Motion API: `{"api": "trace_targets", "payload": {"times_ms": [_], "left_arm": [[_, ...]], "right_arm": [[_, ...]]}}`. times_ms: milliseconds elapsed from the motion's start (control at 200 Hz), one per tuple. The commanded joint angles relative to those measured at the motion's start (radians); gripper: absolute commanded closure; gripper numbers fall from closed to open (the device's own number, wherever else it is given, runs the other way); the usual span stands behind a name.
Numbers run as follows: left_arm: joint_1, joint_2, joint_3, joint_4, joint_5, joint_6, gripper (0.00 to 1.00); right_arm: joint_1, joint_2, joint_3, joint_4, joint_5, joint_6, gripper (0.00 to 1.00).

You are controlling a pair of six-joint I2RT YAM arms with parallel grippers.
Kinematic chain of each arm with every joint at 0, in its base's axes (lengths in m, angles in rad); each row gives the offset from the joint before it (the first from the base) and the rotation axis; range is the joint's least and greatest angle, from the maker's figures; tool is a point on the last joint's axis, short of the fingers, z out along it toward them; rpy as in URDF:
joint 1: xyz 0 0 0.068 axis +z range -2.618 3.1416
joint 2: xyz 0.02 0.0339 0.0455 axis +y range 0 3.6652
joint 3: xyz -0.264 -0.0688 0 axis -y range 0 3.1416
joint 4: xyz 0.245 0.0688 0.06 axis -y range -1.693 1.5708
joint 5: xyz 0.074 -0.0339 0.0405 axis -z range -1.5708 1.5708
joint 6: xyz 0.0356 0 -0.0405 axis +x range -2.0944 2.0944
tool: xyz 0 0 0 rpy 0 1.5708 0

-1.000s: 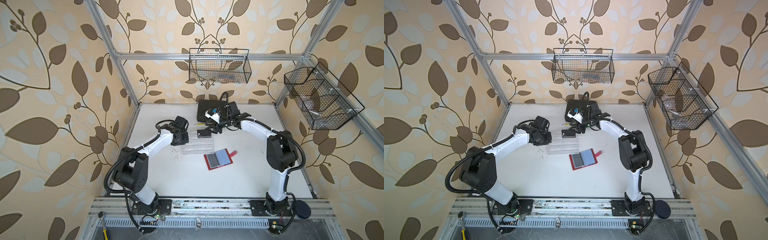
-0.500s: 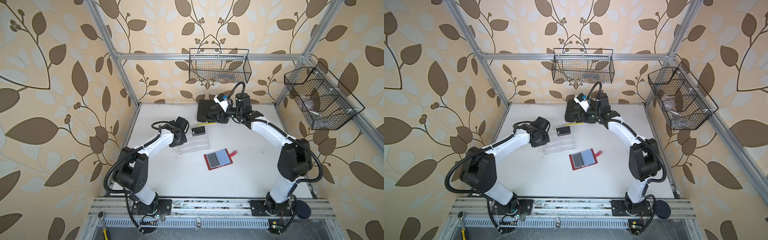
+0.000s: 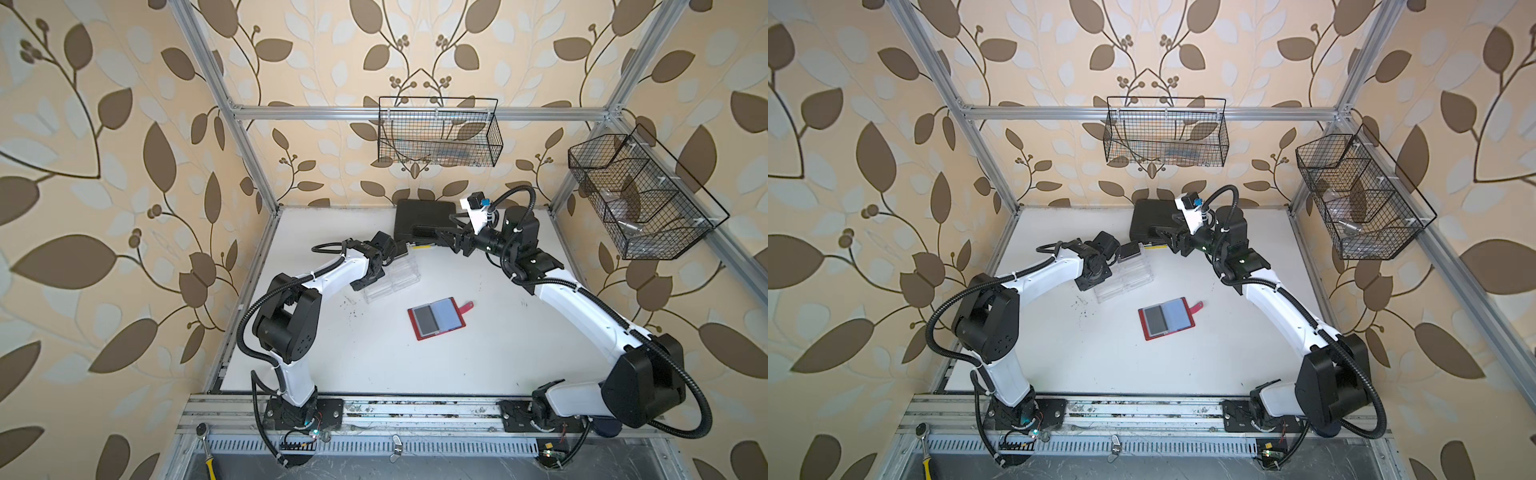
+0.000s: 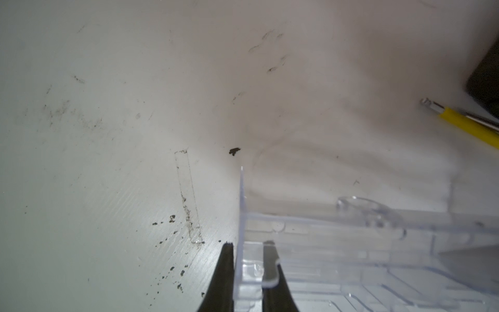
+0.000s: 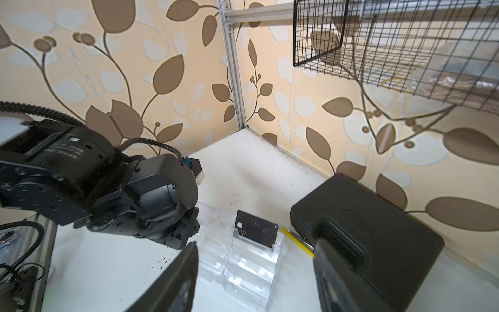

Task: Take the credit cards out of the card holder
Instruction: Place the storage box at the center of the table.

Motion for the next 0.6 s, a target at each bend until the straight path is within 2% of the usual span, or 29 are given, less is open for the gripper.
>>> {"api": "trace_targets", "payload": {"times_ms": [0,235,385,440,495,595], "left_arm": [[-0.004,0.002,0.022,-0.029,-0.047,-0.146,1.0],[-0.025,0.001,-0.018,-0.038,-0.008,-0.294,1.0],[-0.053,-0.001,-0.037,-0.047,-0.001,-0.363,1.0],[-0.07,0.001,-0.029,-0.055,-0.009,-0.376,0.94],[-0.087,0.004,-0.019,-0.082,-0.028,-0.398,0.81],[-0.106,-0.003,-0.029,-0.087,-0.032,-0.425,0.65]], "right_arm": [[0.011,-0.071,-0.052,-0.029,0.039,0.024,0.32],[0.013,-0.154,-0.148,-0.071,0.026,0.013,0.32],[0.011,-0.163,-0.153,-0.124,0.014,-0.014,0.32],[0.011,-0.169,-0.156,-0.136,0.007,-0.023,0.32],[0.009,-0.175,-0.161,-0.147,0.004,-0.032,0.31],[0.0,-0.184,-0.177,-0.155,-0.007,-0.036,0.31]]}}
